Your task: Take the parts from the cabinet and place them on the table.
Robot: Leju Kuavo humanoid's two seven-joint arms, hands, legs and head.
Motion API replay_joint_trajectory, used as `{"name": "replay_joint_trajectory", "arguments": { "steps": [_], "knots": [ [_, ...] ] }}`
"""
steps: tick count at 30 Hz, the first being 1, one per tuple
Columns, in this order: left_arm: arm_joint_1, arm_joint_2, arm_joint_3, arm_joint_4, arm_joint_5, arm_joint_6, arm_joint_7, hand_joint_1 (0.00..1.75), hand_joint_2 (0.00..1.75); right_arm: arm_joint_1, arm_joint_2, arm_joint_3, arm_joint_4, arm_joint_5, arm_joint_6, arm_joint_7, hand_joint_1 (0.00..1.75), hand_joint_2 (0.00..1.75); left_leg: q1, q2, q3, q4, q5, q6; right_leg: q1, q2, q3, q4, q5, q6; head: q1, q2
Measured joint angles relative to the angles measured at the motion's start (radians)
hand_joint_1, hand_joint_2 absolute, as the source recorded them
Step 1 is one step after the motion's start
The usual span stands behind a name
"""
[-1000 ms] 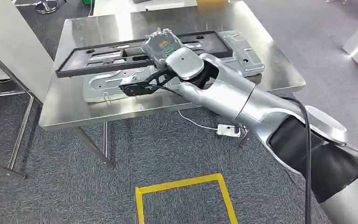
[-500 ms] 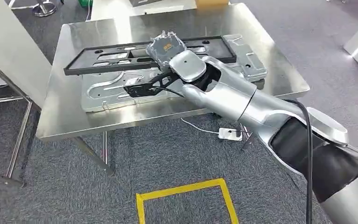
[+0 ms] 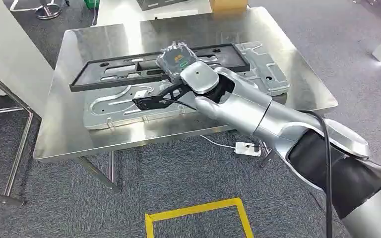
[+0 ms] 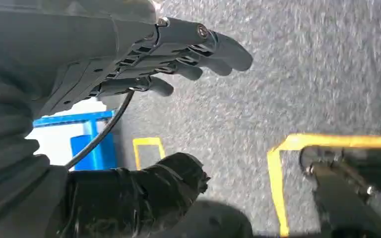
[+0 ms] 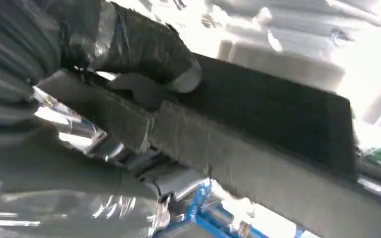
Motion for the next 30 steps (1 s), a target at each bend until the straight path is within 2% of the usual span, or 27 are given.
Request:
{"name": "replay_joint_trajectory", "arguments": {
  "steps": [1,2,3,4,6,7,8,9,10,11,12,13,14,16,17,18,19,20,22,23,24,25,27,28,29,30],
  "knots": [
    [0.001,0.000,0.000,0.000,0.000,-0.001,0.000,0.00,1.75,0.001,-0.001,0.000,0.000,0.000,0.000,0.000,1.75,1.75,0.000,0.000,0.002,-0.002,0.000,0.000,0.000,0.001,0.000,-0.001,-0.001,-0.002,0.000,0.000],
    [0.000,0.000,0.000,0.000,0.000,-0.001,0.000,0.00,1.75,0.000,-0.005,0.000,0.002,0.000,0.000,0.001,1.75,1.75,0.000,0.001,0.004,-0.001,-0.010,-0.006,-0.010,0.002,0.005,-0.007,-0.002,-0.008,0.000,0.000],
    [0.001,-0.001,0.000,0.000,0.000,-0.001,0.000,0.00,1.75,0.000,-0.005,0.000,0.001,0.000,0.000,0.001,1.75,1.75,0.001,0.005,-0.006,0.028,-0.021,-0.013,-0.010,0.003,0.016,-0.012,-0.007,-0.016,-0.002,0.000],
    [0.000,-0.001,0.000,0.000,0.000,-0.001,0.000,0.00,1.75,-0.002,-0.005,0.000,0.001,0.000,0.000,0.002,1.75,1.75,0.003,0.005,-0.038,0.089,-0.045,-0.019,-0.011,0.003,0.022,-0.015,-0.009,-0.019,-0.009,0.000],
    [-0.001,0.000,0.000,0.000,0.000,-0.002,-0.002,0.00,1.75,0.003,-0.006,0.000,0.001,0.000,0.000,0.002,1.75,1.75,0.005,0.006,-0.134,0.253,-0.098,-0.026,-0.008,0.004,0.035,-0.015,-0.018,-0.023,-0.008,0.000],
    [-0.001,0.000,0.000,0.000,0.000,-0.002,-0.002,0.00,1.75,0.010,-0.007,0.000,0.002,0.000,0.000,0.002,1.75,1.75,0.004,0.006,-0.175,0.307,-0.099,-0.025,-0.006,0.004,0.043,-0.015,-0.025,-0.023,-0.007,0.000],
    [0.000,0.000,0.000,0.000,0.000,-0.002,-0.002,0.00,1.75,0.016,-0.007,0.000,0.002,0.000,0.000,0.002,1.75,1.75,0.004,0.005,-0.194,0.311,-0.072,-0.021,-0.002,0.005,0.053,-0.015,-0.032,-0.025,-0.008,0.000],
    [0.001,-0.001,0.000,0.000,0.000,-0.002,-0.002,0.00,1.75,0.020,-0.008,0.000,0.002,0.000,0.001,0.000,1.75,1.75,0.003,0.005,-0.191,0.278,-0.034,-0.016,0.001,0.006,0.063,-0.015,-0.038,-0.025,-0.008,0.000],
    [0.001,0.000,0.000,0.000,0.000,-0.004,-0.001,0.00,1.75,0.020,-0.007,0.000,0.002,0.000,0.000,0.000,1.75,1.75,0.000,0.005,-0.171,0.203,0.026,-0.005,0.006,0.006,0.076,-0.016,-0.046,-0.026,-0.007,0.000],
    [0.001,-0.001,0.000,0.000,0.000,-0.004,-0.002,0.00,1.75,0.016,-0.007,0.000,0.001,0.000,0.000,0.000,1.75,1.75,-0.008,0.004,-0.140,0.111,0.089,0.010,0.010,0.006,0.089,-0.017,-0.054,-0.026,-0.008,0.000],
    [0.001,0.000,0.000,0.000,0.000,-0.004,-0.002,0.00,1.75,0.013,-0.007,0.000,0.000,0.000,0.000,0.000,1.75,1.75,-0.016,0.003,-0.120,0.040,0.127,0.027,0.011,0.006,0.099,-0.020,-0.060,-0.027,-0.007,0.000],
    [0.003,0.007,-0.001,0.003,0.000,-0.003,-0.001,0.00,1.75,0.009,-0.008,0.000,0.000,0.000,0.000,0.000,1.75,1.75,-0.018,0.005,-0.103,0.040,0.112,0.041,0.009,0.006,0.102,-0.030,-0.061,-0.025,0.000,0.000],
    [0.002,0.006,-0.001,0.003,0.000,-0.003,-0.002,0.00,1.75,0.007,-0.008,0.000,0.000,0.000,0.000,0.000,1.75,1.75,-0.030,0.004,-0.095,0.022,0.116,0.047,0.004,0.007,0.102,-0.035,-0.060,-0.019,-0.003,0.000],
    [-0.002,0.008,-0.001,0.003,-0.002,-0.003,-0.003,0.00,1.75,0.008,-0.008,0.000,0.001,0.000,0.000,0.000,1.75,1.75,-0.033,0.004,-0.087,0.002,0.103,0.058,-0.001,0.005,0.103,-0.045,-0.059,-0.011,-0.002,0.000],
    [-0.002,0.011,-0.001,0.003,-0.003,-0.003,-0.003,0.00,1.75,0.007,-0.008,0.000,0.000,0.000,-0.001,-0.002,1.75,1.75,-0.032,0.005,-0.071,-0.025,0.100,0.064,0.003,0.006,0.110,-0.056,-0.058,-0.006,-0.003,0.000],
    [0.001,0.010,-0.001,0.003,-0.003,-0.002,-0.005,0.00,1.75,0.007,-0.009,0.000,0.000,0.000,-0.002,-0.003,1.75,1.75,-0.013,0.014,-0.044,-0.064,0.102,0.053,0.005,0.001,0.107,-0.049,-0.067,-0.003,0.000,0.000],
    [0.001,0.008,-0.001,0.003,-0.003,-0.002,-0.005,0.00,1.75,0.004,-0.010,0.000,0.001,0.000,-0.002,-0.003,1.75,1.75,-0.015,0.014,-0.031,-0.080,0.102,0.054,0.009,-0.003,0.091,-0.015,-0.077,0.001,0.005,0.000],
    [0.000,0.006,-0.001,0.003,-0.005,-0.002,-0.007,0.00,1.75,0.000,-0.010,0.000,0.001,0.000,-0.002,-0.003,1.75,1.75,-0.014,0.014,-0.026,-0.081,0.100,0.055,0.008,-0.001,0.053,0.050,-0.105,0.002,0.006,0.000],
    [0.000,0.005,-0.001,0.003,-0.006,-0.002,-0.009,0.00,1.75,0.009,-0.011,0.000,0.002,0.000,-0.003,-0.003,1.75,1.75,-0.013,0.014,-0.018,-0.076,0.083,0.050,0.006,-0.002,-0.042,0.201,-0.154,0.010,0.010,0.000],
    [0.000,0.004,-0.001,0.003,-0.006,-0.003,-0.009,0.00,1.75,0.020,-0.011,0.000,0.002,0.000,-0.003,-0.006,1.75,1.75,-0.010,0.013,-0.010,-0.070,0.073,0.048,0.004,-0.002,-0.075,0.242,-0.151,0.014,0.009,0.000],
    [0.001,0.003,-0.001,0.003,-0.006,-0.003,-0.009,0.00,1.75,0.028,-0.011,0.000,0.003,0.000,-0.003,-0.008,1.75,1.75,-0.007,0.010,-0.002,-0.063,0.061,0.044,0.001,-0.002,-0.082,0.229,-0.116,0.018,0.010,0.000],
    [0.002,0.002,-0.001,0.003,-0.006,-0.003,-0.009,0.00,1.75,0.032,-0.011,0.000,0.004,0.000,-0.002,-0.009,1.75,1.75,-0.004,0.008,0.005,-0.053,0.048,0.038,-0.002,-0.004,-0.068,0.176,-0.063,0.022,0.010,0.000],
    [0.003,0.000,-0.001,0.003,-0.006,-0.003,-0.009,0.00,1.75,0.027,-0.013,0.000,0.005,0.000,-0.003,-0.009,1.75,1.75,0.000,0.005,0.018,-0.027,0.019,0.026,-0.009,-0.009,-0.014,0.013,0.047,0.027,0.011,0.000],
    [0.004,0.001,-0.001,0.003,-0.006,-0.003,-0.009,0.00,1.75,0.025,-0.015,0.000,0.005,0.000,-0.003,-0.009,1.75,1.75,-0.002,0.004,0.009,-0.021,0.008,0.018,-0.003,-0.009,-0.004,0.020,0.019,0.025,0.010,0.000],
    [0.003,0.002,-0.001,0.003,-0.006,-0.003,-0.009,0.00,1.75,0.020,-0.015,0.000,0.003,-0.001,-0.004,-0.009,1.75,1.75,-0.007,0.003,0.003,0.005,-0.002,0.011,-0.004,-0.004,0.006,-0.015,0.004,0.016,0.010,0.000],
    [0.000,0.000,-0.001,0.003,-0.006,-0.003,-0.009,0.00,1.75,0.024,-0.015,0.000,0.003,-0.001,-0.003,-0.009,1.75,1.75,-0.004,0.002,0.002,0.000,-0.002,0.008,-0.001,-0.003,0.003,-0.002,0.002,0.007,0.008,0.000]
  ]
}}
